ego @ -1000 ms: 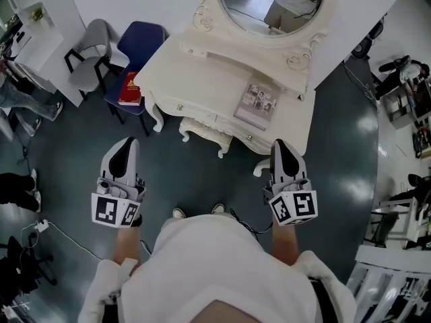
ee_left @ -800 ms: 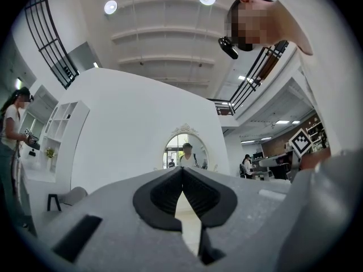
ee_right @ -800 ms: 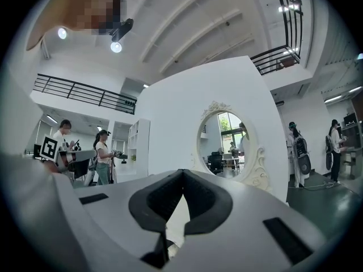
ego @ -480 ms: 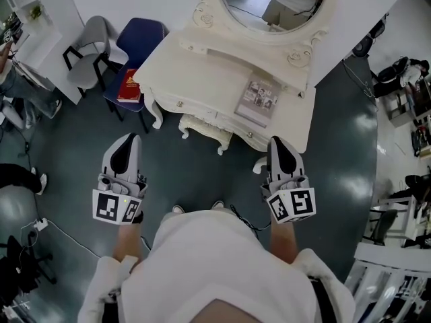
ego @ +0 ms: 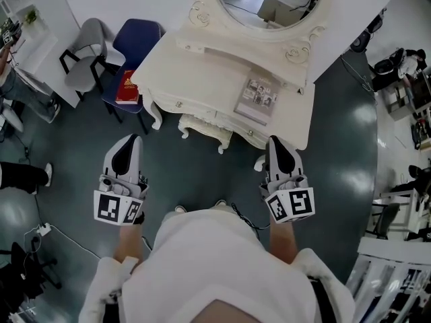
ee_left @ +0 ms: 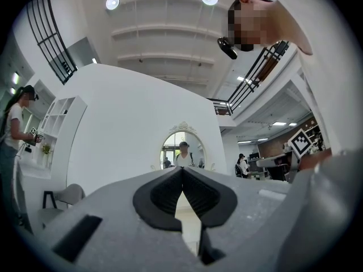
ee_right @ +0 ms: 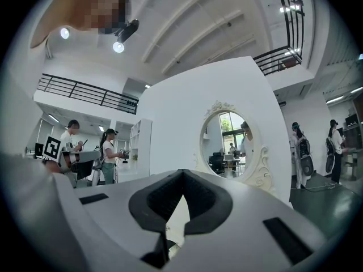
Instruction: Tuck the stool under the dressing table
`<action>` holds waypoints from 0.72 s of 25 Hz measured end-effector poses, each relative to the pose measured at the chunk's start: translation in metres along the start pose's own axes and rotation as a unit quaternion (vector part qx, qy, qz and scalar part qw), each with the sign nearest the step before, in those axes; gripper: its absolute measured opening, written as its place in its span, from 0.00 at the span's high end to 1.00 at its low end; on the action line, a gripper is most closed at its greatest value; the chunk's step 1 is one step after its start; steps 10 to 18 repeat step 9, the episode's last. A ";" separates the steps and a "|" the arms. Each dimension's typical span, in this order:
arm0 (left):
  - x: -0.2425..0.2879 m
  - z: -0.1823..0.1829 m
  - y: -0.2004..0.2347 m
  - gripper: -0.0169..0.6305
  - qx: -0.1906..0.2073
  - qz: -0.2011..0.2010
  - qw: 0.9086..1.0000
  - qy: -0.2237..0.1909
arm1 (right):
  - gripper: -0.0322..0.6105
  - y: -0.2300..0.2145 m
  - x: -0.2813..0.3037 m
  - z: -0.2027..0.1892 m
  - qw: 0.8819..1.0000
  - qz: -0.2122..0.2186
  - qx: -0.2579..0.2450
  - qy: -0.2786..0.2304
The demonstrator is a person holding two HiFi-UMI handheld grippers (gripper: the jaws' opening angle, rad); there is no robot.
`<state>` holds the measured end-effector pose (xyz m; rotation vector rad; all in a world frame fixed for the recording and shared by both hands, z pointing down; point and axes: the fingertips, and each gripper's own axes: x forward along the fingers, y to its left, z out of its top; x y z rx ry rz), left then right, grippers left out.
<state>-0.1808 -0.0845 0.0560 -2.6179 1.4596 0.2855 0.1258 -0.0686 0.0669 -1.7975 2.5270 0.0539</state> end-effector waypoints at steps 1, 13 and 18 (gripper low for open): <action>0.001 -0.001 0.001 0.95 0.000 -0.001 1.000 0.000 | 0.95 0.000 0.001 -0.001 1.000 -0.001 0.000 0.000; 0.007 -0.003 0.006 0.95 -0.001 -0.003 1.000 0.002 | 0.95 -0.001 0.005 0.000 1.000 -0.003 -0.002 -0.001; 0.007 -0.003 0.006 0.95 -0.001 -0.003 1.000 0.002 | 0.95 -0.001 0.005 0.000 1.000 -0.003 -0.002 -0.001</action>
